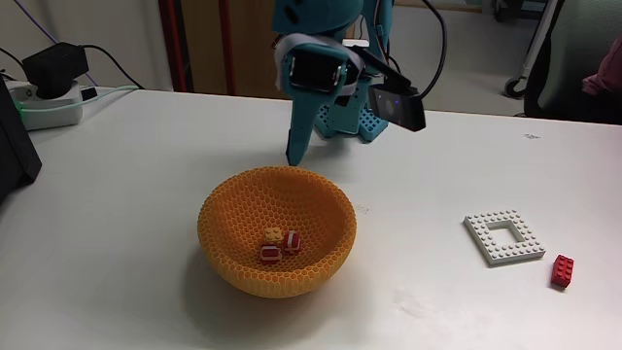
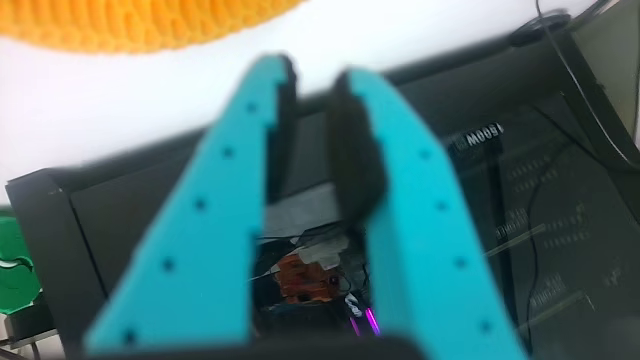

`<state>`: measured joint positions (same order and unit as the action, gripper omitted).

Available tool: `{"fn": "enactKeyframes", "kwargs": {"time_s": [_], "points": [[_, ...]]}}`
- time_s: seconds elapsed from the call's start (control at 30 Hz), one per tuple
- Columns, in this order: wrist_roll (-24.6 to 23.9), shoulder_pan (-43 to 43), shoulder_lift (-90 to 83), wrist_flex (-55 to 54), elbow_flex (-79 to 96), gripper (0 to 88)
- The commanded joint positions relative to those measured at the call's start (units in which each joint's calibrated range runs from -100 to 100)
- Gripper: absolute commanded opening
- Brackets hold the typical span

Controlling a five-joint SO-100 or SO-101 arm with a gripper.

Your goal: Pick only small cubed objects and place them into the bowl

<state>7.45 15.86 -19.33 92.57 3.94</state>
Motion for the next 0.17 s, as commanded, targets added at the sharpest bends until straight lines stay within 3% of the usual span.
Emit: {"fn": "enactKeyframes", "kwargs": {"time_s": [0.0,0.13], "points": [[-1.32,-0.20,-9.93,0.66,6.03,0.0],[-2.34,-1.14,-22.53,-5.69,23.74,0.0]]}}
